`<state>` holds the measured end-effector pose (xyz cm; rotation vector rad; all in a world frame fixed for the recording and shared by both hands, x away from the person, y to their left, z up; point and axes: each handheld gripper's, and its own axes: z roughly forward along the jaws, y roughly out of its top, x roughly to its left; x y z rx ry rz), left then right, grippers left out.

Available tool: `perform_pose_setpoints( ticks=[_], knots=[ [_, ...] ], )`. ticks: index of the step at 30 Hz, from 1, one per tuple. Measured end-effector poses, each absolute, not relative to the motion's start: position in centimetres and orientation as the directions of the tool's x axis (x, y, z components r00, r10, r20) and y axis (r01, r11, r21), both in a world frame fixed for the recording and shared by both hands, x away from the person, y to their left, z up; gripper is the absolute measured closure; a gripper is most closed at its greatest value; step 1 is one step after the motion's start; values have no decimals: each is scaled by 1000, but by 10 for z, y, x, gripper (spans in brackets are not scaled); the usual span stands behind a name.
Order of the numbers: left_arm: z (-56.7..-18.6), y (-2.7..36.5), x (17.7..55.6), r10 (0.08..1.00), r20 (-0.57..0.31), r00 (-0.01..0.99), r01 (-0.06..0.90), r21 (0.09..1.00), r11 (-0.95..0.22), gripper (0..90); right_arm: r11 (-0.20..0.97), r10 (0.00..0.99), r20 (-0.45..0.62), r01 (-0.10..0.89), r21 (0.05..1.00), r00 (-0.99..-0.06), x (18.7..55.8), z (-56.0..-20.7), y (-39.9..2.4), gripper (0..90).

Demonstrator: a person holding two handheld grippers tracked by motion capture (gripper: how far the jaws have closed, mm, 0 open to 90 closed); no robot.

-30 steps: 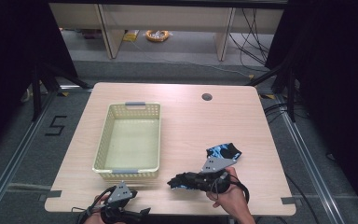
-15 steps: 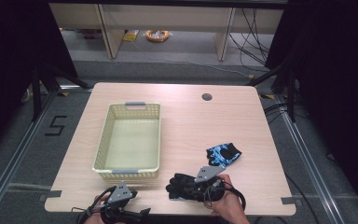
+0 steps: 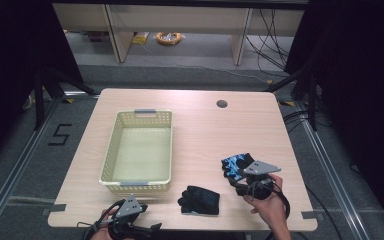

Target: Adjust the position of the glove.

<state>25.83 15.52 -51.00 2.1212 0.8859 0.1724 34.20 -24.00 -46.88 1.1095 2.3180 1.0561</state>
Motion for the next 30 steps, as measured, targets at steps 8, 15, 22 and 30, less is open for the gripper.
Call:
perform_pose_setpoints(
  ticks=[8, 15, 22, 30],
  knots=[
    [-510, 155, 258, 646, -170, 744, 535, 731, -423, 219, 391, 825, -31, 531, 752, -564, 361, -473, -260, 539],
    [-511, 154, 258, 656, -177, 734, 549, 724, -418, 219, 431, 812, -66, 520, 738, -579, 374, -478, -259, 557],
    [-512, 154, 258, 656, -179, 733, 550, 723, -418, 219, 470, 786, -45, 548, 692, -617, 382, -485, -254, 572],
    [-512, 154, 258, 654, -181, 735, 552, 720, -420, 219, 556, 736, -85, 528, 642, -671, 394, -495, -256, 581]
  ],
)
